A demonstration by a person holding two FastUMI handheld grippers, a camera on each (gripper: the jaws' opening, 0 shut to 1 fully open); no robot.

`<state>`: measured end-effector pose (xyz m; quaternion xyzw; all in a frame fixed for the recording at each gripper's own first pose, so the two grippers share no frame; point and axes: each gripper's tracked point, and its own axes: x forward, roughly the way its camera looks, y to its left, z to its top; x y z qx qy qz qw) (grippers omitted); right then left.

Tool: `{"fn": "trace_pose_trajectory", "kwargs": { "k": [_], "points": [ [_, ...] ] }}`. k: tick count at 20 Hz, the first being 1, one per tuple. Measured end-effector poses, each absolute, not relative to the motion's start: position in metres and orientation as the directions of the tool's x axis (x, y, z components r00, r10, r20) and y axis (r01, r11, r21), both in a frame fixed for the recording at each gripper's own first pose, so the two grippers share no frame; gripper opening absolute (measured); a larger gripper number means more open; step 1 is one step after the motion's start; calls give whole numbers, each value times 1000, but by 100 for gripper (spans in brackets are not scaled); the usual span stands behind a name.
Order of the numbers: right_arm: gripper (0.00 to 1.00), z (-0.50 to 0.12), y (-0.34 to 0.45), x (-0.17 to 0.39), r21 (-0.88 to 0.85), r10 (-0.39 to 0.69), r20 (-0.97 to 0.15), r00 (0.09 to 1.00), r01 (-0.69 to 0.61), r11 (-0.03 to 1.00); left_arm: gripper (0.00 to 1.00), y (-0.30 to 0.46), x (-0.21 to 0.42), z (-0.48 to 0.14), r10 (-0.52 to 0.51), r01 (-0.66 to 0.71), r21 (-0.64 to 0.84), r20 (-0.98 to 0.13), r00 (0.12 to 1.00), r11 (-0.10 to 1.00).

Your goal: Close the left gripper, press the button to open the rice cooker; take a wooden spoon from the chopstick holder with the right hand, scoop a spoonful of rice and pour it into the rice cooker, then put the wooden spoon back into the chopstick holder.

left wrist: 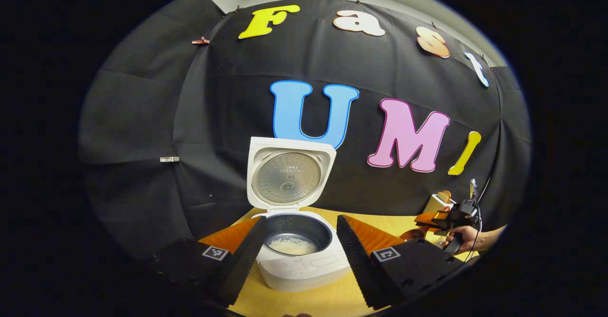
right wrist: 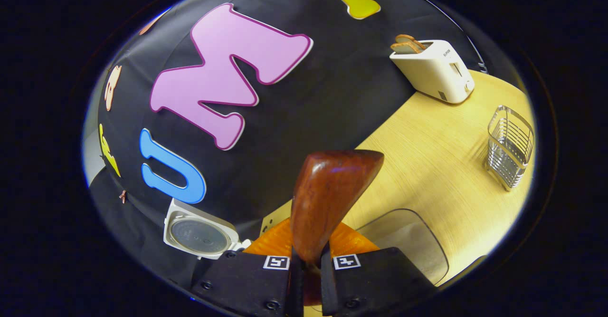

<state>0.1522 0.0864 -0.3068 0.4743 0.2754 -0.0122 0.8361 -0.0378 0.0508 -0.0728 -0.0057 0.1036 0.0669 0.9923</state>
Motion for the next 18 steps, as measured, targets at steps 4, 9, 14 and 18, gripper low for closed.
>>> {"fn": "trace_pose_trajectory", "kwargs": {
  "k": [4,9,14,18],
  "points": [
    [18,-249,122,184,815,284,-388,877,183,550,94,60,-42,-75,147,-155,-27,-196,970,988],
    [18,-201,210,217,834,378,-315,871,64,548,94,85,-53,-77,188,-201,-54,-188,964,978],
    [18,-187,285,226,812,459,-291,840,-37,582,94,103,-63,-77,221,-236,-65,-185,958,970],
    [18,-188,332,228,758,510,-290,810,-131,639,94,115,-71,-81,242,-260,-74,-191,951,963]
  ]
}}
